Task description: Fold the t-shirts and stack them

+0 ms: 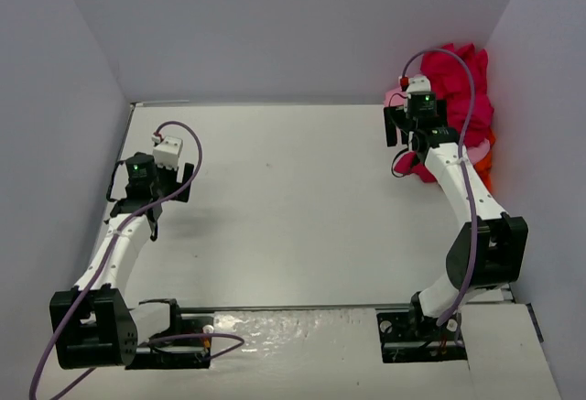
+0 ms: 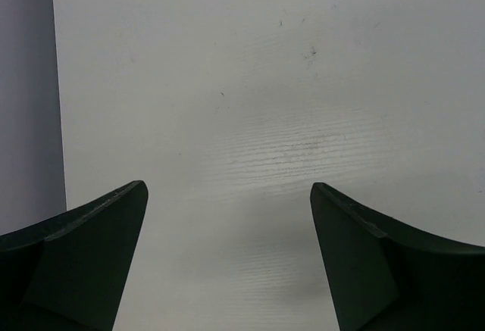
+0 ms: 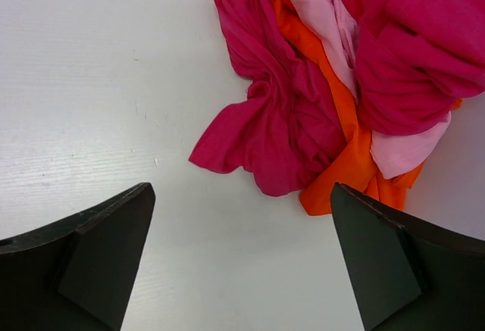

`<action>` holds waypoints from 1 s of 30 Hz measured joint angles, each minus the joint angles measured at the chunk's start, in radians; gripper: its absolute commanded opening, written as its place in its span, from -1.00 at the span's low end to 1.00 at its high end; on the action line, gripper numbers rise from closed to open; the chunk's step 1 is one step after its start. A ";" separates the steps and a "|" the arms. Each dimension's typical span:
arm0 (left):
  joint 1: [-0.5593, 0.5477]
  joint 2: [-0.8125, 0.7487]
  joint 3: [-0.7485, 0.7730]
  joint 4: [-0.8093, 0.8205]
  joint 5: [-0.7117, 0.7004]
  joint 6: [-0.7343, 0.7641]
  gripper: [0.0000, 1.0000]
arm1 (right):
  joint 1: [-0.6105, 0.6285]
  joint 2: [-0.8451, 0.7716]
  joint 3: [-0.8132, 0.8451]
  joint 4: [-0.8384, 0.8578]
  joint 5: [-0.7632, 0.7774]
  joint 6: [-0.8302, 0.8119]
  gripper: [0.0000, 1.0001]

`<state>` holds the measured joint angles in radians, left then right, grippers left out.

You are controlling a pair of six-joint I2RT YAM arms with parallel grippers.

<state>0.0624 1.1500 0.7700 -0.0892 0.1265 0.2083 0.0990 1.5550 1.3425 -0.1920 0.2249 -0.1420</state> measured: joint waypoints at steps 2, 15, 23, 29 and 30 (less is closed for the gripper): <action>0.000 0.001 0.000 0.002 0.000 0.000 0.73 | 0.000 0.015 0.025 -0.001 -0.008 0.000 1.00; 0.000 0.073 -0.011 0.056 0.025 0.000 0.73 | 0.001 0.039 0.018 0.019 -0.046 -0.037 1.00; 0.000 0.076 -0.065 0.080 0.033 0.017 0.73 | 0.003 0.095 -0.071 -0.003 -0.035 -0.055 1.00; 0.000 0.120 -0.066 0.089 0.058 0.047 0.73 | 0.016 0.172 0.029 -0.059 -0.022 -0.118 1.00; -0.001 0.131 -0.066 0.085 0.060 0.055 0.73 | 0.018 0.215 0.071 -0.061 -0.001 -0.126 1.00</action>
<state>0.0617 1.2807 0.7036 -0.0038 0.1866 0.2636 0.1166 1.7703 1.4137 -0.2533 0.2238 -0.2684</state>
